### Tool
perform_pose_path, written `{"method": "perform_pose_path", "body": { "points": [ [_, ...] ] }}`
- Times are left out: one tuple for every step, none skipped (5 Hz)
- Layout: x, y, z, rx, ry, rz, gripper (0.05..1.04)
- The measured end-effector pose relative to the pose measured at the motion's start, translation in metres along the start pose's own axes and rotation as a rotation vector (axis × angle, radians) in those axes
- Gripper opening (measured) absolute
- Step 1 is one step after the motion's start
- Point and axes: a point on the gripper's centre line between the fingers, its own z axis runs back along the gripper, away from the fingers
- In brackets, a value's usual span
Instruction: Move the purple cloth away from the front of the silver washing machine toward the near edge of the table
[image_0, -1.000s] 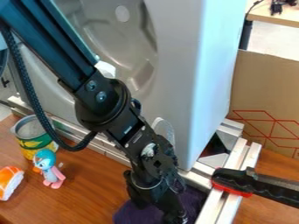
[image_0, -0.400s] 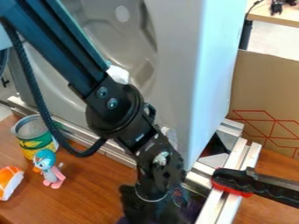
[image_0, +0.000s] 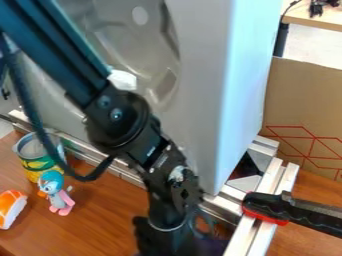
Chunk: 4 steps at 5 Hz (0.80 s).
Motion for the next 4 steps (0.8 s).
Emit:
{"method": "perform_pose_path", "body": {
  "points": [
    [-0.030, 0.008, 0.002, -0.033, 0.084, 0.039, 1.001],
    [-0.046, 0.011, 0.003, -0.049, 0.136, 0.051, 1.001],
    [-0.039, 0.013, 0.003, -0.057, 0.125, 0.013, 1.001],
    [-0.023, 0.015, 0.016, -0.033, 0.070, -0.041, 1.000]
  ]
}}
